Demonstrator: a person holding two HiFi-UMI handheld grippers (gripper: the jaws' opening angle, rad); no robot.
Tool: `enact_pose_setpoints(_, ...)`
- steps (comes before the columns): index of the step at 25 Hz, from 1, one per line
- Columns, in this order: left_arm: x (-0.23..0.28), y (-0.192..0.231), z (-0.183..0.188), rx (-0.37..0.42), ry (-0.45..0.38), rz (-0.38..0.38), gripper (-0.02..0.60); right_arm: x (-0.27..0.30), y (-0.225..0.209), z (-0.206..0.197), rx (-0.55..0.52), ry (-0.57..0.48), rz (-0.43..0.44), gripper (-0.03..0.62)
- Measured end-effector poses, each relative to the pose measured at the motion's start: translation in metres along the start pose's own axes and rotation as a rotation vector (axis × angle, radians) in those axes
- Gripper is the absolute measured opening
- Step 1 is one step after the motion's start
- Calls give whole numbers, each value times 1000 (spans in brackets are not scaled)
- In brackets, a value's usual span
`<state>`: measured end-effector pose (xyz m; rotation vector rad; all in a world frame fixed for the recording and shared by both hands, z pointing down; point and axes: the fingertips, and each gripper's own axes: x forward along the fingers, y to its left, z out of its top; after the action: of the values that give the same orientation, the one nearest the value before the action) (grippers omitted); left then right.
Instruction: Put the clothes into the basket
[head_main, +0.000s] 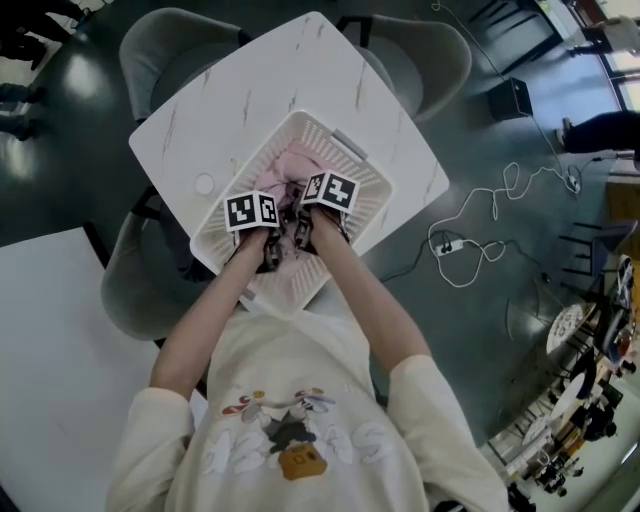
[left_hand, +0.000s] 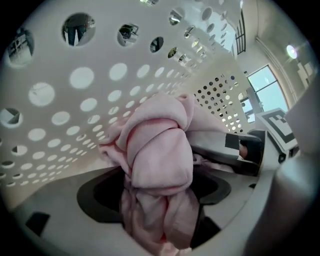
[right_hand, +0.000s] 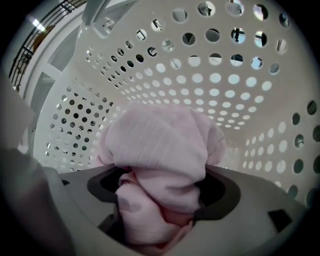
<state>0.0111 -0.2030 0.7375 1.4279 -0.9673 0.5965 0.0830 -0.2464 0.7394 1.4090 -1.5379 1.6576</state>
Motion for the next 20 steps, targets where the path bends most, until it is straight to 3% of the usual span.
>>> enact_pose_setpoints(11, -25, -10, 5, -41, -66, -34, 394, -21, 7, 4, 6, -53, -7, 399)
enact_pose_setpoints(20, -49, -26, 5, -15, -104, -63, 394, -50, 17, 6, 49, -129, 5, 399)
